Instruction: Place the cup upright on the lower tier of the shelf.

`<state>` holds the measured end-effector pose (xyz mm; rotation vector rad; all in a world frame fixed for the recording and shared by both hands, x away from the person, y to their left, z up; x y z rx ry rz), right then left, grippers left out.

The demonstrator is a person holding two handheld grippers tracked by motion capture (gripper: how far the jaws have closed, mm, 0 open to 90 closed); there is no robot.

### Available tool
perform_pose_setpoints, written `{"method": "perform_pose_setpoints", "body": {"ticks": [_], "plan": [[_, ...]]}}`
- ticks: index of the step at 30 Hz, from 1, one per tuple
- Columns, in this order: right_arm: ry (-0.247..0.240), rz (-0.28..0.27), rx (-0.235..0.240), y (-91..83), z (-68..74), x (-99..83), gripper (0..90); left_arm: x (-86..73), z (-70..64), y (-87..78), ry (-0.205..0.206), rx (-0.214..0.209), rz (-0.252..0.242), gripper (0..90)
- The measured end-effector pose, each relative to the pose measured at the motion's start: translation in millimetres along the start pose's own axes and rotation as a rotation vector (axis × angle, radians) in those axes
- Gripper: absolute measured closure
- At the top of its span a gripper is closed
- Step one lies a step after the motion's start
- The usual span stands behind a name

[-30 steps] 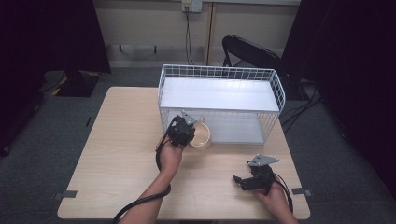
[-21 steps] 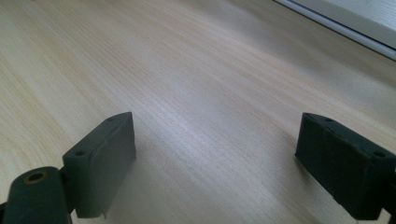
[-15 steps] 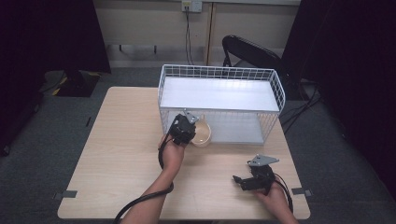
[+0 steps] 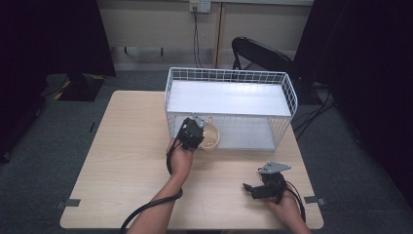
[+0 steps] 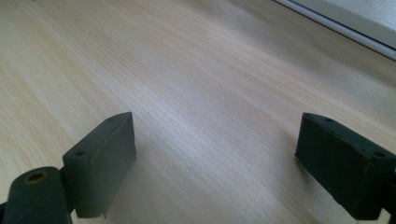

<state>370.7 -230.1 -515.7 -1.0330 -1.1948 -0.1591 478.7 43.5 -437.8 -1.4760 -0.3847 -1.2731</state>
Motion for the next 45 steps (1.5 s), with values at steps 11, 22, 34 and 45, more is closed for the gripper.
{"method": "perform_pose_setpoints", "body": {"ticks": [11,22,34,45], "plan": [[0.0,0.0,0.0,-0.1,0.1,-0.1,11.5,-5.9,-1.7,4.3,0.007,0.026,-0.001,82.7],[0.0,0.0,0.0,-0.2,0.1,-0.1,11.5,-8.1,-2.6,6.0,0.007,0.037,-0.014,82.4],[0.0,0.0,0.0,-0.4,0.2,-0.2,11.4,-11.7,-3.3,5.8,-0.01,0.031,-0.03,78.2],[0.0,0.0,0.0,-0.4,0.2,-0.3,11.4,-11.5,0.7,1.9,-0.044,0.019,-0.04,76.8]]}}
Point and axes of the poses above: each handheld gripper's, and its own axes: y roughly forward along the jaws, x roughly out of its top, z roughly to its left, the point moved 2 cm from there along y, roughly forward along the jaws, and after that the axes turned 8 degrees about -z, right-handed, at the moved point
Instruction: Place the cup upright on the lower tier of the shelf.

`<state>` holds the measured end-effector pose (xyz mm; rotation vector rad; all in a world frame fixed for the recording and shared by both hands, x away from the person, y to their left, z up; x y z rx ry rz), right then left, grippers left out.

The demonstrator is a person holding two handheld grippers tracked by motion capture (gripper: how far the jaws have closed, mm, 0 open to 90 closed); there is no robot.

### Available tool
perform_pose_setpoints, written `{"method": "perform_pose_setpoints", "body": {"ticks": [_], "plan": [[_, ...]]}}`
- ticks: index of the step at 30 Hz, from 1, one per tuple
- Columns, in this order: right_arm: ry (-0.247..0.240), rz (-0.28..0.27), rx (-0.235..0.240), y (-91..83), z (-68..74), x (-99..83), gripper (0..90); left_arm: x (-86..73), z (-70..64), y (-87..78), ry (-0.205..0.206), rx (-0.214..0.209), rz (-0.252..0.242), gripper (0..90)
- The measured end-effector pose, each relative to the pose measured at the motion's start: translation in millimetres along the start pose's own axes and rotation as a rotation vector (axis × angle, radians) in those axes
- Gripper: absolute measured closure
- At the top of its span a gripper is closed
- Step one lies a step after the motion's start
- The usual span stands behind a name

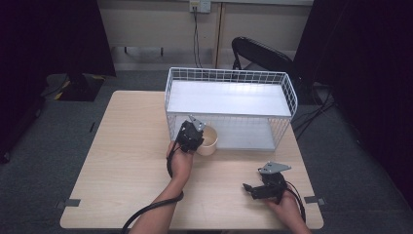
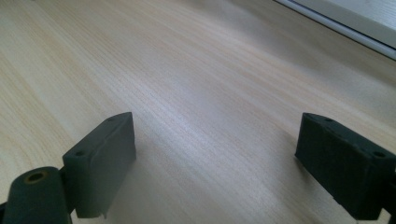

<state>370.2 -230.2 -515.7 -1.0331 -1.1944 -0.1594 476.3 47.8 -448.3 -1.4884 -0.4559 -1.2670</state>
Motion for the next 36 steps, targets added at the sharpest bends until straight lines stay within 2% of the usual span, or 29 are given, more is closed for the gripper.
{"method": "perform_pose_setpoints", "body": {"ticks": [1,2,5,8,11,15,18,23,31,36], "plan": [[0.0,0.0,0.0,0.0,0.0,0.0,11.4,0.0,0.0,0.0,0.0,0.0,0.0,78.0],[0.0,0.001,0.0,0.0,0.0,0.0,11.5,0.4,0.9,-0.9,-0.017,-0.009,0.003,78.0],[0.0,0.001,0.0,0.0,0.0,0.0,11.4,1.6,0.6,-2.8,-0.012,-0.005,0.01,80.8],[0.0,0.0,0.0,0.0,0.0,0.0,11.5,2.7,-0.2,-4.8,-0.001,0.02,-0.003,81.9],[0.0,0.0,0.0,0.0,0.0,0.0,11.5,3.1,0.2,-4.3,-0.007,0.032,-0.013,82.1],[0.0,0.0,-0.001,-0.1,0.1,-0.1,11.4,3.2,1.7,-3.2,-0.029,0.045,-0.026,82.0],[0.001,0.0,-0.001,-0.2,0.2,-0.1,11.4,3.6,5.0,-1.8,-0.062,0.056,-0.028,82.0],[0.0,0.0,0.0,-0.3,0.2,-0.2,11.5,4.7,5.3,-1.2,-0.056,0.057,-0.022,81.6],[0.0,0.0,0.0,-0.4,0.4,-0.3,11.5,4.0,7.1,-1.6,-0.076,0.051,-0.039,79.0],[0.0,0.0,0.0,-0.4,0.3,-0.3,11.5,4.6,7.8,-2.6,-0.057,0.053,-0.041,77.2]]}}
Point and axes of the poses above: each handheld gripper's, and its own axes: y roughly forward along the jaws, x roughly out of its top, z roughly to its left, the point moved 2 cm from there along y, roughly forward along the jaws, and after that the axes turned 8 degrees about -z, right-handed, at the moved point
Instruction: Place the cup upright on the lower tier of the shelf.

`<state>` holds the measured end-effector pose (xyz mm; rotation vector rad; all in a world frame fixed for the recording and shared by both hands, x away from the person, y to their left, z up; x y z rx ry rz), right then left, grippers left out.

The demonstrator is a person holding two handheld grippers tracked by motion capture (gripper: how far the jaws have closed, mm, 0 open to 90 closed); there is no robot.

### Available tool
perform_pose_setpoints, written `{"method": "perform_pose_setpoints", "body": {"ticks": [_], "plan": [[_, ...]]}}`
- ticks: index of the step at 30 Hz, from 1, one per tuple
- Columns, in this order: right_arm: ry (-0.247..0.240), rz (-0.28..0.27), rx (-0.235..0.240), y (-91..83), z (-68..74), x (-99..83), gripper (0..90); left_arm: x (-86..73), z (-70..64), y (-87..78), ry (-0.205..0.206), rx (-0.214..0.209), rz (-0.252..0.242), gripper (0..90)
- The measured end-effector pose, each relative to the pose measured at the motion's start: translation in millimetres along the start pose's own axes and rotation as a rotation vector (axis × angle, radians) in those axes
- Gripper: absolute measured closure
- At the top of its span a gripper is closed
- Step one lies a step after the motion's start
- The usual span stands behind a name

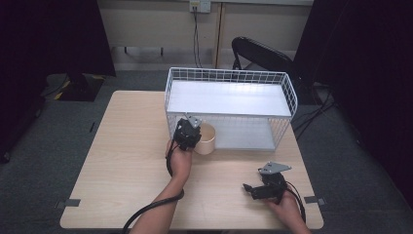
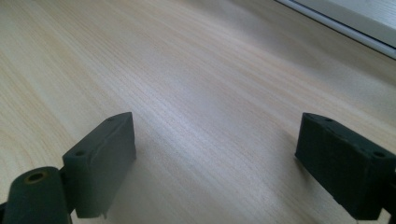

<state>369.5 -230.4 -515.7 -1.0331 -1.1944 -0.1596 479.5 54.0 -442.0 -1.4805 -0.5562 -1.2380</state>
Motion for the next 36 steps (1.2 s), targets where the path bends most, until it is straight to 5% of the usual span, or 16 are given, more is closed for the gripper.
{"method": "perform_pose_setpoints", "body": {"ticks": [9,18,36], "plan": [[0.0,0.0,0.0,0.0,0.0,0.0,11.5,3.0,0.8,-3.2,0.008,0.009,-0.007,57.3],[0.0,0.0,0.0,0.0,0.0,0.0,11.5,2.0,-0.8,-1.2,-0.028,-0.051,0.007,41.9],[0.0,0.0,0.0,0.0,0.1,0.0,11.5,-0.2,-3.1,-7.8,0.003,-0.088,-0.015,33.4]]}}
Point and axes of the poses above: each handheld gripper's, and its own axes: y roughly forward along the jaws, x roughly out of its top, z roughly to its left, the point moved 2 cm from there along y, roughly forward along the jaws, and after that the axes turned 8 degrees about -z, right-handed, at the moved point
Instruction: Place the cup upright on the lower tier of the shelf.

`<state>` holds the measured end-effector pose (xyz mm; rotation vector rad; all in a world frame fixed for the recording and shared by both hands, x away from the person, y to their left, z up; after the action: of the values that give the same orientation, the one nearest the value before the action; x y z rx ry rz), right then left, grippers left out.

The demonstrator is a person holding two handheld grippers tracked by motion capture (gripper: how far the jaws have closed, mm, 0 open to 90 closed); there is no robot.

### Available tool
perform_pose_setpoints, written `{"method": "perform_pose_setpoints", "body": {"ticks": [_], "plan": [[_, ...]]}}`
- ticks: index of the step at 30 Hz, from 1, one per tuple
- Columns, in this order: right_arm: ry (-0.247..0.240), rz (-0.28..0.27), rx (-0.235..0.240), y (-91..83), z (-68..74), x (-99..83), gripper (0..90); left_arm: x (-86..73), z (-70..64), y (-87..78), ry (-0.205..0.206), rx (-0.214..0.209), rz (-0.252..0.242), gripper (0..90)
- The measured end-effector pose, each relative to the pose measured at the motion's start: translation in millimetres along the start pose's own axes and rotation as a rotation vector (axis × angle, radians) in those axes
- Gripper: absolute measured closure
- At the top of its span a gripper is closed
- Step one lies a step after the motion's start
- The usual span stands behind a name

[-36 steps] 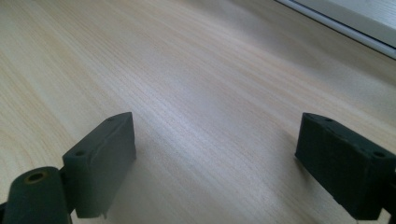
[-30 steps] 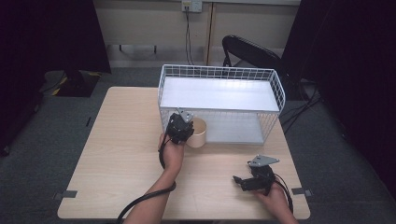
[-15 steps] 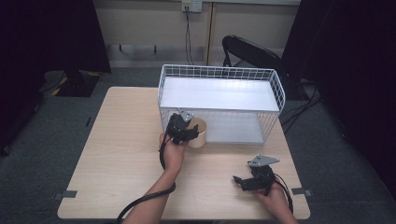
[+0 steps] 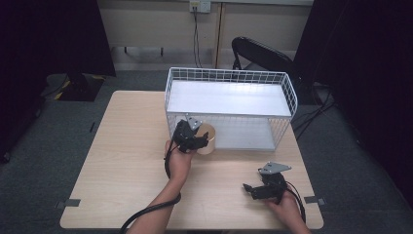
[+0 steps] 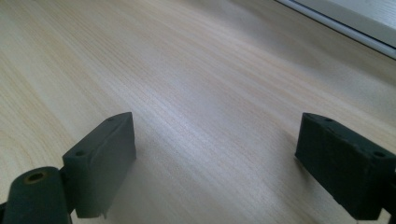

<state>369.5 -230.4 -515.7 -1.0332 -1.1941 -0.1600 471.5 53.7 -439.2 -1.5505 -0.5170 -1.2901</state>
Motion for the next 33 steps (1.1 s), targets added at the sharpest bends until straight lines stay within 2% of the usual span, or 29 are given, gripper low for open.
{"method": "perform_pose_setpoints", "body": {"ticks": [10,17,23,24,33], "plan": [[0.0,0.0,0.0,0.0,0.0,0.0,11.5,-0.1,1.5,-1.9,0.003,0.011,0.001,36.5],[0.0,0.0,0.0,0.0,0.0,0.0,11.5,3.0,1.5,-4.6,0.0,0.011,-0.017,35.3],[0.0,0.0,0.0,0.0,0.0,0.0,11.5,4.4,3.0,-6.1,-0.013,0.0,-0.016,33.9],[0.0,0.0,0.0,0.0,0.0,0.0,11.5,4.3,2.9,-6.3,-0.03,-0.006,-0.021,33.4],[-0.001,0.0,0.0,0.0,0.0,0.0,11.5,4.2,2.7,-10.9,-0.043,-0.011,-0.034,32.6]]}}
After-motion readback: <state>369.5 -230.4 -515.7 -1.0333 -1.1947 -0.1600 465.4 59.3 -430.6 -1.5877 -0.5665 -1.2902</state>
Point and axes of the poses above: each handheld gripper's, and its own axes: y roughly forward along the jaws, x roughly out of its top, z roughly to its left, the point moved 2 cm from there along y, roughly forward along the jaws, and after that the axes turned 8 degrees about -z, right-handed, at the moved point
